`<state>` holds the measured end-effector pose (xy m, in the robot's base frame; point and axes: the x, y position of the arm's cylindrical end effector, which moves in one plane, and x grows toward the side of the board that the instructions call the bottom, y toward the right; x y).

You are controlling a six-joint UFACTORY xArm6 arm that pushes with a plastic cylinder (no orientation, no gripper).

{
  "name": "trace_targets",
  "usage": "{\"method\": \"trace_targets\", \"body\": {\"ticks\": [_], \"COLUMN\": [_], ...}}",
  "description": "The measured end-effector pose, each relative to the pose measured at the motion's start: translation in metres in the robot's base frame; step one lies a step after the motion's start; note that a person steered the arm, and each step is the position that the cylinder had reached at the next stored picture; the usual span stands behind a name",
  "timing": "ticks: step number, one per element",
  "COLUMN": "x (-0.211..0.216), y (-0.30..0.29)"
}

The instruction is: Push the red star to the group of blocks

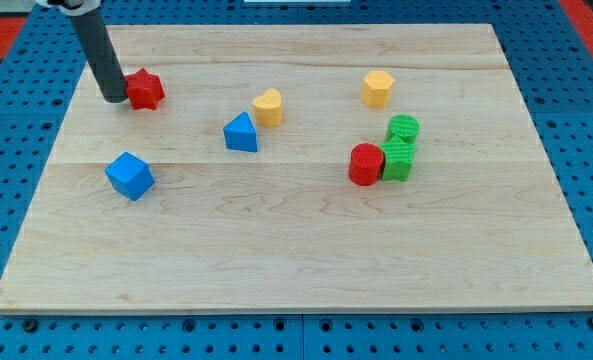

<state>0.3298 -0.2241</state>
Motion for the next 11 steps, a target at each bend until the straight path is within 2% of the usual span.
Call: {"method": "trace_targets", "body": {"ticks": [1, 2, 4, 5, 9, 10, 11], "x": [-0.034, -0.048, -0.022, -0.023, -0.015, -0.018, -0.017], "y": [0.03, 0.045, 0.047, 0.08, 0.144, 0.192, 0.196]}}
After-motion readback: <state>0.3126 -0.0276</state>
